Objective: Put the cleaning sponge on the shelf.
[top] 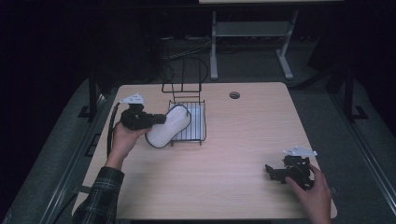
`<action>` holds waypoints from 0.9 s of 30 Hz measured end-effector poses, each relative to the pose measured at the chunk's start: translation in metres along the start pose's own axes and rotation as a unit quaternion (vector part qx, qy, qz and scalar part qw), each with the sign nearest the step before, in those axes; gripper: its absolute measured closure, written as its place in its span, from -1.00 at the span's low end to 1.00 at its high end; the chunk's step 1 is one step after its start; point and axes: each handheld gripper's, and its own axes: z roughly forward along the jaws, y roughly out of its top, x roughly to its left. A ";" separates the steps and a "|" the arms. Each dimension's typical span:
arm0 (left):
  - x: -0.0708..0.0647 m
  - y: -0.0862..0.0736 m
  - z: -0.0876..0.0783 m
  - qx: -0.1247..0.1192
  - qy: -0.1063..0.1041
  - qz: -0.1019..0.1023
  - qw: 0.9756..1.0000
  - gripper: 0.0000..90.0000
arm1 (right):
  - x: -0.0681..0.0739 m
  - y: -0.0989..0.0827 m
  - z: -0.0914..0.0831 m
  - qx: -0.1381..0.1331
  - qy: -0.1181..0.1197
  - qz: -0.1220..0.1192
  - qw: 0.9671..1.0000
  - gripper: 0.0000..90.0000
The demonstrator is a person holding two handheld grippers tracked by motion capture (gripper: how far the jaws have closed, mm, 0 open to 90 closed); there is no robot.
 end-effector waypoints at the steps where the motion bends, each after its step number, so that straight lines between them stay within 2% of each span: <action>1: 0.001 0.001 0.001 -0.002 -0.001 0.000 1.000 0.85 | 0.000 0.000 0.000 0.001 0.000 0.002 1.000 -1.00; 12: 0.014 0.010 0.024 -0.011 -0.007 -0.012 1.000 0.85 | 0.000 0.000 0.000 0.000 0.000 0.001 1.000 -1.00; 19: 0.022 0.013 0.040 -0.029 -0.018 -0.035 0.999 0.85 | 0.000 0.000 0.000 0.000 0.000 0.001 1.000 -1.00; 21: 0.024 0.013 0.044 -0.022 -0.015 -0.030 0.999 0.85 | 0.000 0.000 0.000 0.001 0.000 0.002 1.000 -1.00; 27: 0.026 0.014 0.050 -0.030 -0.020 -0.037 0.999 0.85 | 0.000 0.000 0.000 0.000 0.000 0.000 1.000 -1.00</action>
